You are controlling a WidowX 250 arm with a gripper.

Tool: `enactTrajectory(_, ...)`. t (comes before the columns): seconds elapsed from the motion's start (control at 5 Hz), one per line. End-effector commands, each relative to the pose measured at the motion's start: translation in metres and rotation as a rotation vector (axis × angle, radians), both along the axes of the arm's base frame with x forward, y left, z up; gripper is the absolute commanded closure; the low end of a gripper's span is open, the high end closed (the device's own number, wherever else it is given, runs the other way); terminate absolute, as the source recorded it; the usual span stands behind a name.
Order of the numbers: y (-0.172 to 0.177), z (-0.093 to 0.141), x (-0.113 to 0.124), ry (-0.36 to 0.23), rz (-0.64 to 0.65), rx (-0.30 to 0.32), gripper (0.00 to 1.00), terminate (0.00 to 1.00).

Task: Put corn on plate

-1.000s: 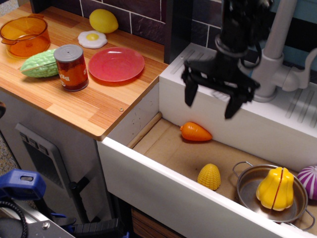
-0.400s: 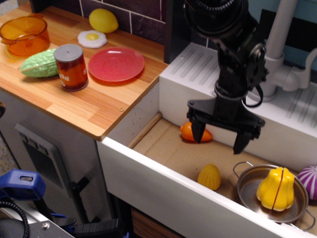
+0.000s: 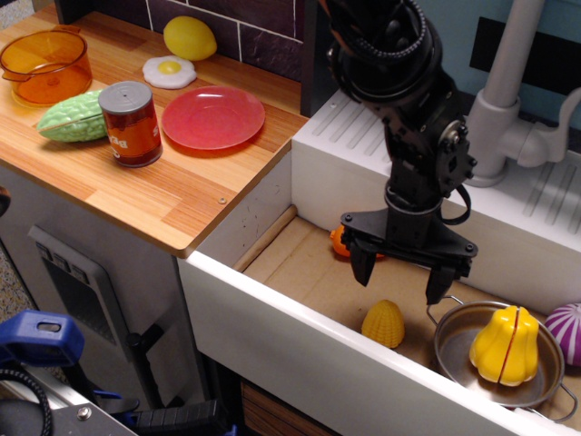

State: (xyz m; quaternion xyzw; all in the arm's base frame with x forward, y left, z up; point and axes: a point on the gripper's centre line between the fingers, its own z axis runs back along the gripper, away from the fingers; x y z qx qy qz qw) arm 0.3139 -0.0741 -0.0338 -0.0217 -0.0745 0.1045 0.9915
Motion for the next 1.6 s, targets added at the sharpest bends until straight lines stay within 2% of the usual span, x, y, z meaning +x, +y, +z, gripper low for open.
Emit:
enactTrajectory(0.0, 0.003, 0.001, 0.002, -0.022, -0.024, -0.031, 0.00, 0.00)
enactTrajectory(0.6, 0.010, -0.014, -0.005, -0.005, -0.060, -0.062, 0.00, 0.00)
enactTrajectory(1.2, 0.004, -0.036, -0.015, -0.020, -0.052, -0.072, 0.00, 0.00)
enactTrajectory(1.4, 0.002, -0.036, -0.015, -0.023, -0.038, -0.055, 1.00, 0.00)
